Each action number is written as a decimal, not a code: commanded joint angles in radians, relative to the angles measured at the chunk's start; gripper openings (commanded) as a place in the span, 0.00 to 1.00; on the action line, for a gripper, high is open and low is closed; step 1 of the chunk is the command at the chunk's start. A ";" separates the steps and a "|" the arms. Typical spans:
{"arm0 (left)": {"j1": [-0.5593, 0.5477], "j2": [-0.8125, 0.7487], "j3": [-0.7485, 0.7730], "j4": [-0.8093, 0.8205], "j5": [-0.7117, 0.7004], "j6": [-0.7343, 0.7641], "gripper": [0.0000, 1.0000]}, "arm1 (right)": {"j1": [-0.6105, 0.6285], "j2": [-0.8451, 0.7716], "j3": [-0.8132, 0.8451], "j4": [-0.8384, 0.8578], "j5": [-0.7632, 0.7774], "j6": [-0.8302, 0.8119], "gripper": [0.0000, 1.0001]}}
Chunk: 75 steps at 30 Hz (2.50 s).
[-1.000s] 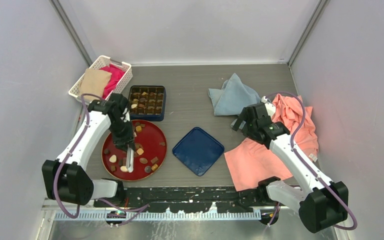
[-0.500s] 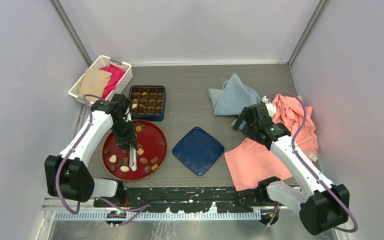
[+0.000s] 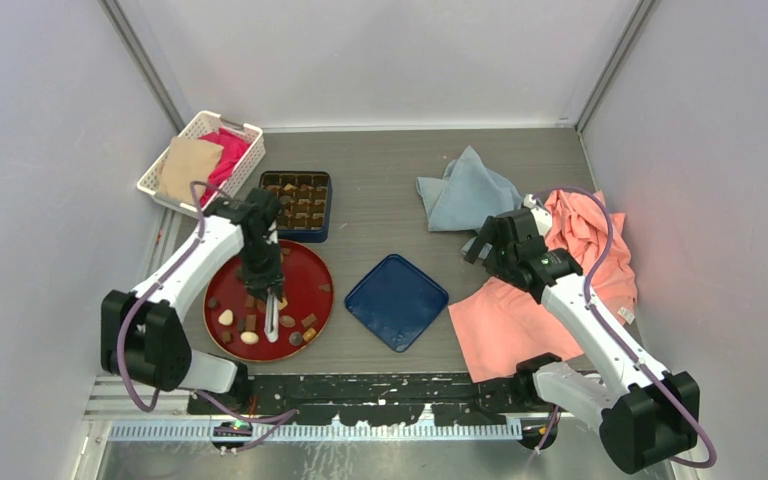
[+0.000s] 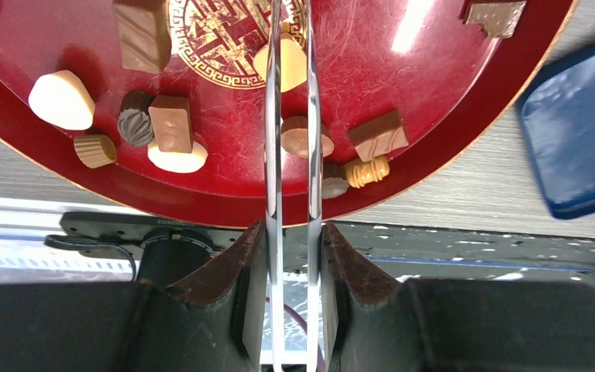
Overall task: Pack the chocolate
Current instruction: Pick up the fake chocolate from the plate.
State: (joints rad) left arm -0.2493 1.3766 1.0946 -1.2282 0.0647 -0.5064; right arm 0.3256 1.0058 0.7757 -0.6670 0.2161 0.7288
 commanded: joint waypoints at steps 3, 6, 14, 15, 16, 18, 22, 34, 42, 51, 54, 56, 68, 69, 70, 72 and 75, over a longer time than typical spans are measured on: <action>-0.115 0.059 0.053 0.013 -0.166 -0.060 0.28 | 0.003 -0.004 0.026 0.030 0.007 -0.012 0.96; -0.142 0.072 0.040 0.032 -0.189 -0.091 0.28 | 0.004 0.001 0.032 0.026 0.009 -0.015 0.96; -0.183 0.086 0.001 0.102 -0.203 -0.179 0.39 | 0.004 0.018 0.048 0.023 0.011 -0.008 0.96; -0.183 0.089 -0.007 0.112 -0.202 -0.185 0.40 | 0.004 0.020 0.050 0.023 0.012 -0.008 0.96; -0.183 0.094 -0.014 0.119 -0.200 -0.186 0.41 | 0.004 0.023 0.052 0.023 0.011 -0.008 0.96; -0.183 0.103 -0.022 0.129 -0.200 -0.188 0.41 | 0.004 0.030 0.058 0.020 0.011 -0.008 0.96; -0.183 0.115 -0.047 0.156 -0.183 -0.190 0.42 | 0.003 0.041 0.068 0.018 0.012 -0.008 0.96; -0.143 0.170 -0.059 0.226 -0.145 -0.199 0.43 | 0.004 0.057 0.077 0.025 0.014 -0.006 0.96; -0.108 0.182 -0.038 0.227 -0.132 -0.195 0.43 | 0.004 0.068 0.082 0.023 0.021 -0.011 0.96; -0.060 0.208 -0.023 0.241 -0.124 -0.169 0.43 | 0.004 0.083 0.090 0.026 0.014 -0.011 0.96; -0.043 0.219 -0.009 0.248 -0.106 -0.143 0.43 | 0.004 0.081 0.092 0.028 0.016 -0.011 0.96; -0.041 0.232 0.002 0.246 -0.084 -0.124 0.42 | 0.004 0.085 0.094 0.028 0.014 -0.011 0.96; -0.041 0.241 0.032 0.220 -0.069 -0.092 0.25 | 0.004 0.091 0.105 0.023 0.017 -0.009 0.96; -0.041 0.233 0.033 0.213 -0.069 -0.091 0.22 | 0.004 0.091 0.104 0.024 0.018 -0.007 0.96; -0.041 0.221 0.035 0.204 -0.068 -0.092 0.17 | 0.003 0.090 0.103 0.025 0.017 -0.006 0.96; -0.041 0.196 0.040 0.182 -0.069 -0.089 0.09 | 0.004 0.091 0.097 0.028 0.016 -0.005 0.96; -0.041 0.153 0.047 0.153 -0.029 -0.072 0.00 | 0.003 0.093 0.092 0.036 0.012 -0.002 0.96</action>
State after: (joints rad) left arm -0.2924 1.6176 1.0920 -1.0252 -0.0051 -0.6117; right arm 0.3256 1.1027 0.8410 -0.6666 0.2161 0.7250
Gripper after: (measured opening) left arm 0.375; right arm 0.960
